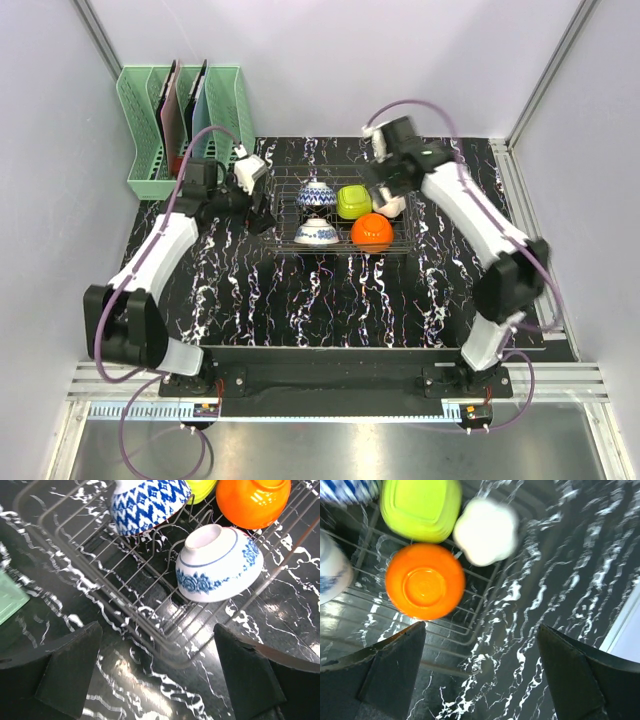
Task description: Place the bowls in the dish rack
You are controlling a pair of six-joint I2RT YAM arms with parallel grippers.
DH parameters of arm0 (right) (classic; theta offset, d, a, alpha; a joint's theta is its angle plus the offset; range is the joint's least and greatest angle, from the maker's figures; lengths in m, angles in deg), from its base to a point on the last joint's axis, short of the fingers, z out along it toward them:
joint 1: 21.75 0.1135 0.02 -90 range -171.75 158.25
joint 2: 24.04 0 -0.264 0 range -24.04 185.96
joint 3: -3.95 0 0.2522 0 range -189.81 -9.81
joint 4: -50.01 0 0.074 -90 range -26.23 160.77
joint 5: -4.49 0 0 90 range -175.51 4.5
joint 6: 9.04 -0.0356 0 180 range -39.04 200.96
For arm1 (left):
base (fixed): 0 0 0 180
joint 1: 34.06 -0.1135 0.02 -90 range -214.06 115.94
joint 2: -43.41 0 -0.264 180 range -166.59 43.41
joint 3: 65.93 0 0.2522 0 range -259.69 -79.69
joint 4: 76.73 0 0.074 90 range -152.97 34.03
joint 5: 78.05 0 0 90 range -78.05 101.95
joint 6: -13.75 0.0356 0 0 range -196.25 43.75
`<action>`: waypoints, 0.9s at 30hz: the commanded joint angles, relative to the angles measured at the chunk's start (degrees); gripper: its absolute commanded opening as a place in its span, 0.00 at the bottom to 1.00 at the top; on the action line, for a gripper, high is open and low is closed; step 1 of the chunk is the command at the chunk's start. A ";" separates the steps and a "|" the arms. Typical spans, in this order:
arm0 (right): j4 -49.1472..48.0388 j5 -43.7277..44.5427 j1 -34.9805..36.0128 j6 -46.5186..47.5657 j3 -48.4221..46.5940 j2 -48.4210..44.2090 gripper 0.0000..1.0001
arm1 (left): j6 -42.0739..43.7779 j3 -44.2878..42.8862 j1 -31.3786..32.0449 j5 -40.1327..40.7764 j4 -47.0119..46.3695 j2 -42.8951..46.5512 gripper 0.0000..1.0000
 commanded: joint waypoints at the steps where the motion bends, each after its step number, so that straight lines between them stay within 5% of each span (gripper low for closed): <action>1: -1.26 -10.49 -6.07 2.78 2.12 -17.70 1.00 | -1.66 -1.35 -1.46 3.22 2.47 9.61 0.99; 5: -3.80 -19.98 -11.61 6.21 7.83 -29.50 1.00 | -2.37 0.32 -2.60 11.56 2.21 15.69 0.99; 13: -6.70 -24.66 -19.87 6.05 19.95 -43.39 1.00 | -4.83 4.28 -6.90 18.78 -0.16 25.89 0.99; 20: -11.63 -27.30 -24.27 2.36 28.66 -44.81 1.00 | -5.62 4.90 -9.64 14.84 0.27 27.83 0.99; 27: -12.34 -28.80 -28.67 1.03 27.44 -44.64 1.00 | -5.36 5.07 -10.78 12.46 0.36 28.80 0.99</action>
